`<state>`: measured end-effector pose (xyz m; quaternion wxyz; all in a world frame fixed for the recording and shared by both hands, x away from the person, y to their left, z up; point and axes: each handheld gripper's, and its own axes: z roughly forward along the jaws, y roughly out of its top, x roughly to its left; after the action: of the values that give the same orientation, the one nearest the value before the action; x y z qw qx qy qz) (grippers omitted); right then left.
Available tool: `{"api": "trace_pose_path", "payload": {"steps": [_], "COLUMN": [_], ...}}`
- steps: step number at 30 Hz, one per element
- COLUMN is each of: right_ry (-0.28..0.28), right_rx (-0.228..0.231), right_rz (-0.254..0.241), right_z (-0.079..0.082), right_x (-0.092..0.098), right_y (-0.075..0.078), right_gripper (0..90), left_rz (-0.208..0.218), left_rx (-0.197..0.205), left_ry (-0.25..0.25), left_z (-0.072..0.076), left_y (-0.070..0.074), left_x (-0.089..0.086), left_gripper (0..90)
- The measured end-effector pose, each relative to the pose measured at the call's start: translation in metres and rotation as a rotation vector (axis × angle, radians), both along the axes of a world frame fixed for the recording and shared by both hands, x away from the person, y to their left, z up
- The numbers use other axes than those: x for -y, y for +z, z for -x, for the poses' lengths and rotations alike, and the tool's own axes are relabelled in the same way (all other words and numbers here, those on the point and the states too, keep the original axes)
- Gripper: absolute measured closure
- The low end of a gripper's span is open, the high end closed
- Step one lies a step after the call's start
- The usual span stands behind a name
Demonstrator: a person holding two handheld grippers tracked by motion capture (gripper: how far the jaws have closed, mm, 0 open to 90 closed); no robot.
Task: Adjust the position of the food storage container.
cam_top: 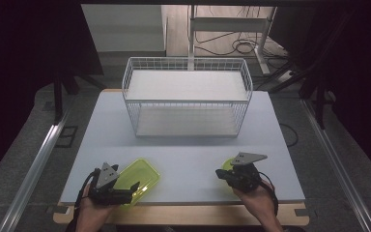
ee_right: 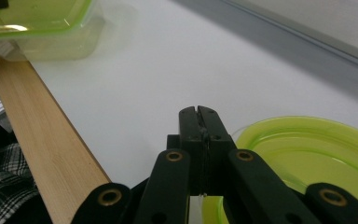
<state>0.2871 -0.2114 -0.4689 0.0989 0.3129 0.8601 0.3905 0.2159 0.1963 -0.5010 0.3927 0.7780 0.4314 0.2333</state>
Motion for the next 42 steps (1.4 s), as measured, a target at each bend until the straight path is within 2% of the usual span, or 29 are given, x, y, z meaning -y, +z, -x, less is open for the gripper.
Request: {"api": "trace_pose_path", "payload": {"steps": [3, 6, 14, 21, 33, 36, 42], "right_ry": [-0.006, -0.014, -0.063, -0.132, -0.22, -0.261, -0.302], "right_rx": [-0.001, -0.006, 0.001, 0.005, 0.011, 0.009, 0.012], "right_rz": [0.034, 0.025, 0.047, 0.039, 0.05, 0.044, 0.034], "right_z": [-0.001, -0.002, -0.006, -0.011, -0.017, -0.019, -0.022], "right_x": [-0.002, 0.0, 0.012, 0.035, 0.065, 0.076, 0.09], "right_y": [-0.005, -0.006, -0.008, -0.007, -0.008, -0.007, -0.007], "right_gripper": [89.5, 89.5, 89.5, 89.5, 89.5, 89.6, 89.5], "left_rz": [-0.001, -0.001, -0.013, -0.054, -0.056, -0.056, -0.049], "left_rx": [-0.003, -0.002, -0.005, -0.019, -0.008, -0.009, -0.008], "left_ry": [-0.002, -0.002, -0.008, -0.011, -0.009, -0.01, -0.012], "left_z": [0.0, 0.0, 0.0, 0.001, 0.003, 0.003, 0.004], "left_y": [-0.001, 0.0, -0.001, 0.0, 0.002, 0.002, 0.002], "left_x": [0.0, 0.0, 0.0, 0.003, 0.003, 0.003, 0.002], "left_gripper": [7.4, 7.4, 9.1, 9.3, 10.8, 11.5, 15.0]}}
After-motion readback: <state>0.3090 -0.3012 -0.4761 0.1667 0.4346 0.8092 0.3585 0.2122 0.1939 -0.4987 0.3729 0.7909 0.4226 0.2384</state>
